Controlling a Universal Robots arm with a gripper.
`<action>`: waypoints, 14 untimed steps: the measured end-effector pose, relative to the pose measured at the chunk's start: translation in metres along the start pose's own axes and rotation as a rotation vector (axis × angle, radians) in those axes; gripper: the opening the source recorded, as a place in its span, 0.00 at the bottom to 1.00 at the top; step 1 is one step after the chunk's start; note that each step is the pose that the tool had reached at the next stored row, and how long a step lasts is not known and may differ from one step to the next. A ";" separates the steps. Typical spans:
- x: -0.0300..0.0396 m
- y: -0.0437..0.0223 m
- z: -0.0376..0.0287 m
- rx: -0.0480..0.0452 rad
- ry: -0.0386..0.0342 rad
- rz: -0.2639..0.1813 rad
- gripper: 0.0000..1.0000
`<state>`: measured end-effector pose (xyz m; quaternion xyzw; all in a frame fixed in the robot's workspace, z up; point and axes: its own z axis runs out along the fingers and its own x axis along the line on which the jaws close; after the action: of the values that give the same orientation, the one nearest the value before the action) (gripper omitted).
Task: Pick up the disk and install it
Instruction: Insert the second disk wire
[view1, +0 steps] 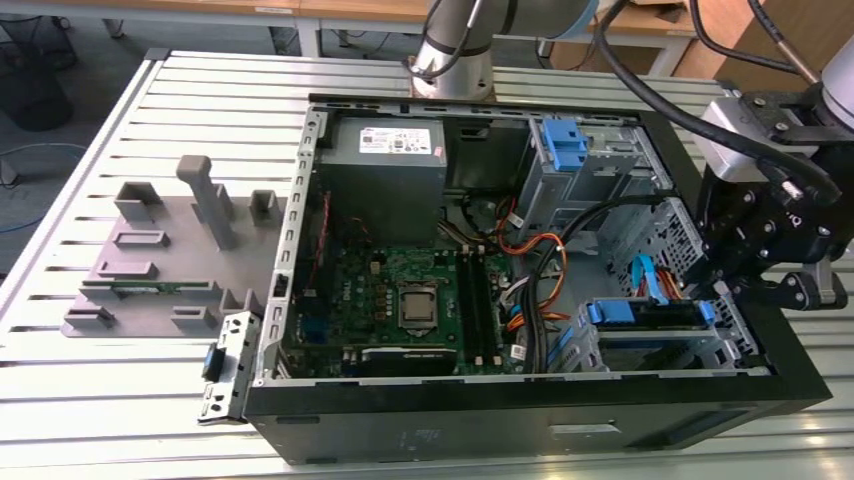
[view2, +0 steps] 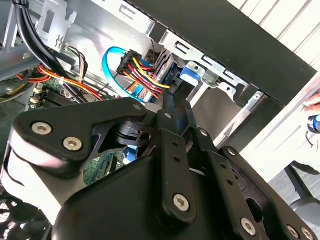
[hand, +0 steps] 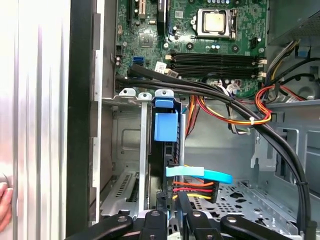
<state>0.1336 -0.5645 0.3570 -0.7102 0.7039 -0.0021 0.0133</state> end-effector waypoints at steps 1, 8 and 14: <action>0.0000 0.0000 0.0001 0.0000 -0.0003 0.000 0.23; -0.0001 -0.0001 -0.0001 -0.0044 -0.0001 0.000 0.23; 0.0000 0.0000 0.0001 -0.0215 -0.0011 0.000 0.23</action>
<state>0.1337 -0.5645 0.3569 -0.7102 0.7040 0.0059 0.0061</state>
